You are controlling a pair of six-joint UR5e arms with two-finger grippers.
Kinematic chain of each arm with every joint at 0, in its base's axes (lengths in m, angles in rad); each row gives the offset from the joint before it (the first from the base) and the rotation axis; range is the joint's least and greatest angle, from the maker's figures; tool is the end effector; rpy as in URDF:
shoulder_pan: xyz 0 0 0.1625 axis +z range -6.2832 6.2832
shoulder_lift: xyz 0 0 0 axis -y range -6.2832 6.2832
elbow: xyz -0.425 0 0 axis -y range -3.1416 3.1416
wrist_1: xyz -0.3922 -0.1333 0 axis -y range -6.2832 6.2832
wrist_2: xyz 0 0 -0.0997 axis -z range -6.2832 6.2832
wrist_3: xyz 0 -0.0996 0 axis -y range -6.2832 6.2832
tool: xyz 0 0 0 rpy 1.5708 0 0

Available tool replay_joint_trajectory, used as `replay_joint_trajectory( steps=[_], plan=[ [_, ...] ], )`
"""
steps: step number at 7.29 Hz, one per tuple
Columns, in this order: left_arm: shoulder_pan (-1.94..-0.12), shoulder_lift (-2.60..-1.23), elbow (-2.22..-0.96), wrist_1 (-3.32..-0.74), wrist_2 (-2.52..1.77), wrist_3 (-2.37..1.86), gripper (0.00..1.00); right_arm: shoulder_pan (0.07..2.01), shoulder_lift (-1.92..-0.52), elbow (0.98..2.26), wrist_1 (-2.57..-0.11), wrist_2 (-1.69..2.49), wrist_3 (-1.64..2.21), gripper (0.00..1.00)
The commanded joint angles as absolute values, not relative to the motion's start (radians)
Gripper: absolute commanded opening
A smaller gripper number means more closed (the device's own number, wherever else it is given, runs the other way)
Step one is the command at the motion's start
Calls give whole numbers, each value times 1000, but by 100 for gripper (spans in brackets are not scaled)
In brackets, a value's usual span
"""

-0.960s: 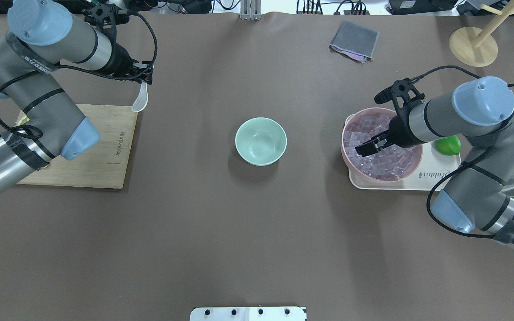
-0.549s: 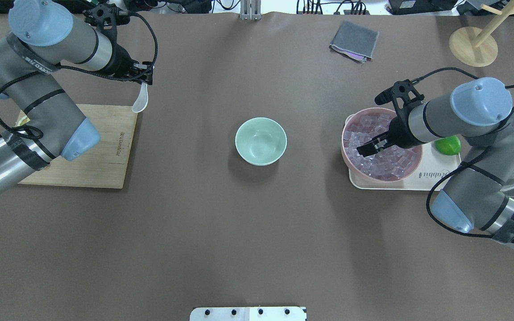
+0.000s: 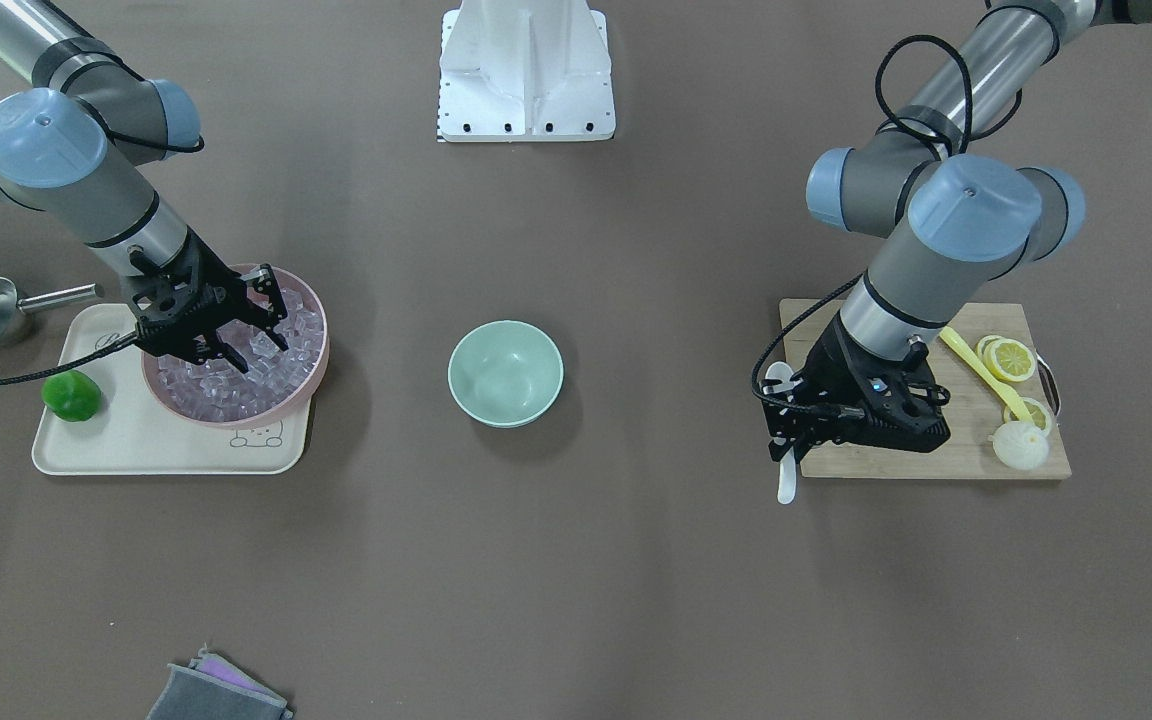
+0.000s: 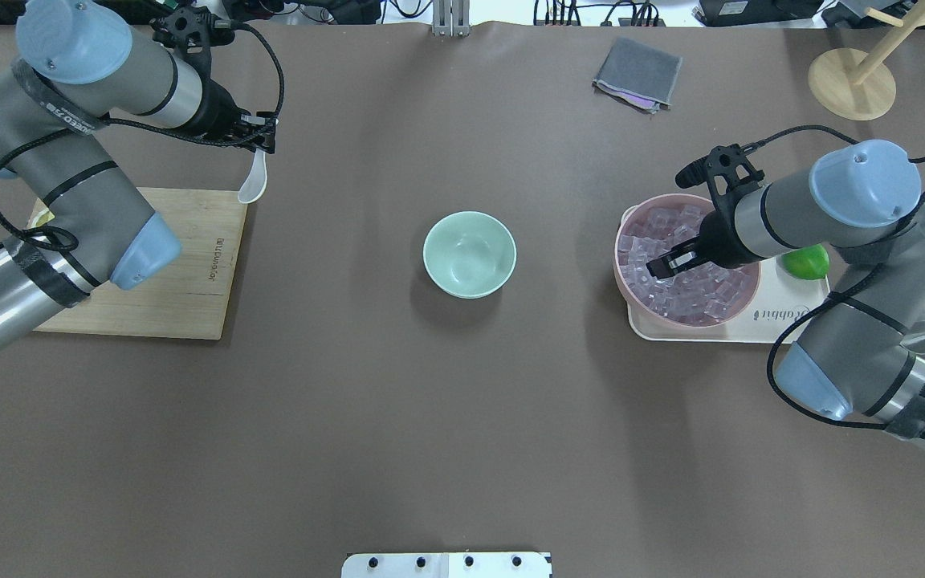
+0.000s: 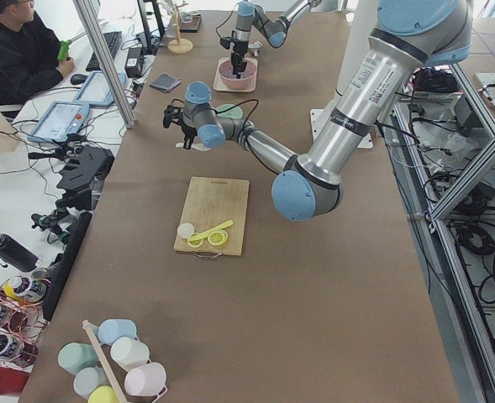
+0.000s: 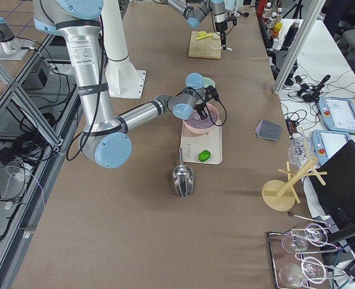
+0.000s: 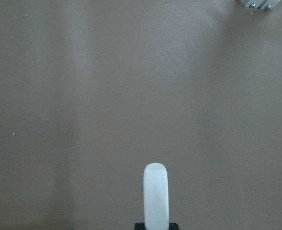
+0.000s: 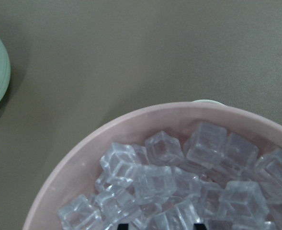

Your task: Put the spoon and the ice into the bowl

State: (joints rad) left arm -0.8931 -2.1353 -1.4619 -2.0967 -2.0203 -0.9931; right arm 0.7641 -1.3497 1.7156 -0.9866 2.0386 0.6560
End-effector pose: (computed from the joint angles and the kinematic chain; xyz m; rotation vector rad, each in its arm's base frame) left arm 0.3748 -0.6092 0.3160 0.3403 0.9899 -0.0656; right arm -0.3646 -0.4719 0.4074 0.4069 -0.9475 -0.3592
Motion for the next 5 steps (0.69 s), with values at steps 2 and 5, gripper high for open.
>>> replay_joint_trajectory(
  steps=[2,5],
  plan=[
    [-888,-2137,-1462,-2098,-2020,-992,0,762,-1350,1709,-988,2036,658,54],
    [-888,-2137,-1462,-2099,-2020,-992,0,762,-1356,1710,-986,2036,661,22]
  ],
)
